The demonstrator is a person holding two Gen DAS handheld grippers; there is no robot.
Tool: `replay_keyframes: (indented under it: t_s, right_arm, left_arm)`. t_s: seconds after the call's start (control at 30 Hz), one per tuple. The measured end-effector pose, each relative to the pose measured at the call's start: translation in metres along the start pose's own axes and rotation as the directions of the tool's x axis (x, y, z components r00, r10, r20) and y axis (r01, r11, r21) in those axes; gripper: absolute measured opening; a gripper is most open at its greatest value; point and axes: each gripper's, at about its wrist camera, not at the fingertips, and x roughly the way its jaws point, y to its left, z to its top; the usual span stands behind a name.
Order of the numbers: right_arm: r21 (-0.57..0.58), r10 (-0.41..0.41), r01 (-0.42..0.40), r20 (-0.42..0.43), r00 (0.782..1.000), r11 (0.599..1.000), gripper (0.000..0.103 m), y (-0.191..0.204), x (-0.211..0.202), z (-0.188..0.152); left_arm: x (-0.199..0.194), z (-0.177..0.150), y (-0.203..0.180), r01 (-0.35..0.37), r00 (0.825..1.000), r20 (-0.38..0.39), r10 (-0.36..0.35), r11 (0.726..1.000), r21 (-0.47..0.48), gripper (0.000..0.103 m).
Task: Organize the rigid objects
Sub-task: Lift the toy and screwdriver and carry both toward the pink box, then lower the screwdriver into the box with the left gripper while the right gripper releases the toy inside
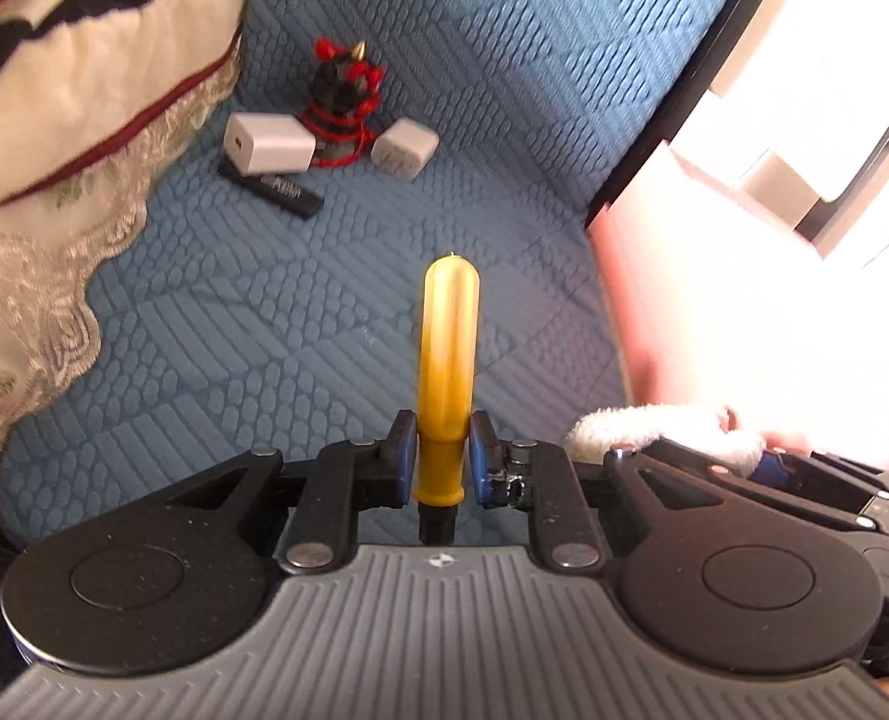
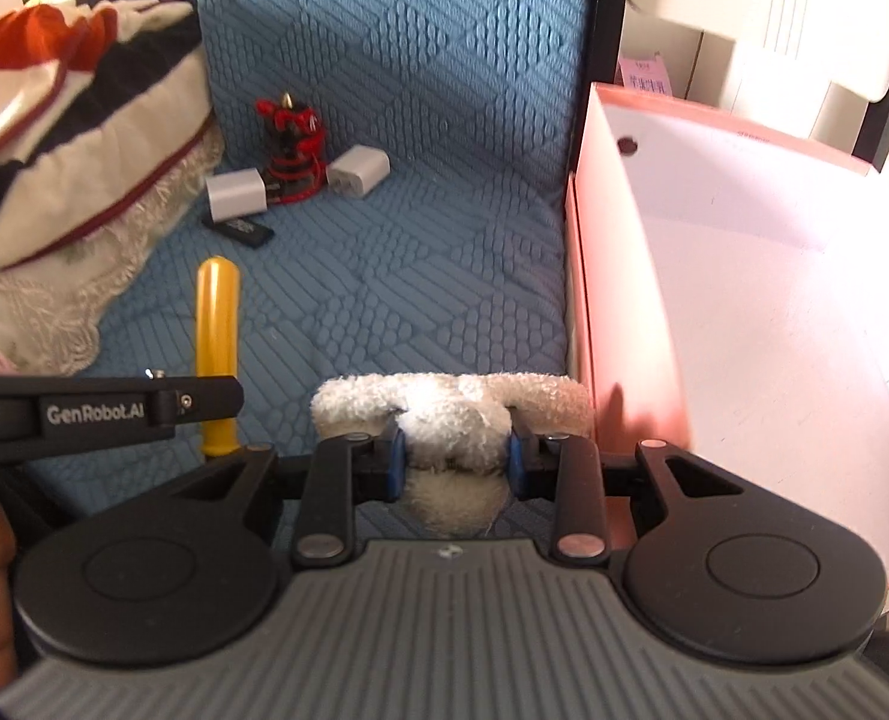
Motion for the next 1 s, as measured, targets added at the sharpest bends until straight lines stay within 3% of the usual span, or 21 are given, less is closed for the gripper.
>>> replay_keyframes:
  t_s: [0.43,1.0]
  right_arm:
    - [-0.012,0.048,-0.047,0.109,0.993,0.999,0.035,-0.018,-0.058,0.038]
    - [0.0,0.047,-0.049,0.262,0.964,0.999,0.035,-0.093,-0.133,0.088]
  left_arm:
    - [-0.059,0.021,-0.037,0.03,0.993,0.111,-0.031,1.0,0.008,0.022]
    - [-0.096,0.067,-0.154,0.067,0.976,0.205,-0.075,0.997,0.044,0.022]
